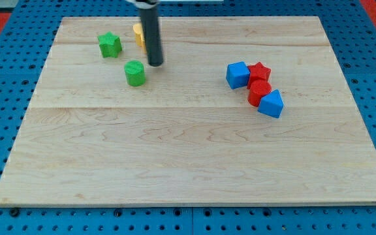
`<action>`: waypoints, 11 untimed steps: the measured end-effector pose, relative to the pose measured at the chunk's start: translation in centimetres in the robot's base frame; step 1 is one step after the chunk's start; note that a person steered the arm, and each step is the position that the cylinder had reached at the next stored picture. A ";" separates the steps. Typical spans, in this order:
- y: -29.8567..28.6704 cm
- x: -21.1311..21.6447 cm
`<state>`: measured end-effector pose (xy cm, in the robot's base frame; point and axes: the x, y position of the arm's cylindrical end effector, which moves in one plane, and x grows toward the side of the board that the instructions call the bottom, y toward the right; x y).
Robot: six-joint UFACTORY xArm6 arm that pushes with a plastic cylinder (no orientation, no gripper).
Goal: Slide the green circle closer to the green star
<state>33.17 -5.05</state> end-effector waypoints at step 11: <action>-10.6 4.1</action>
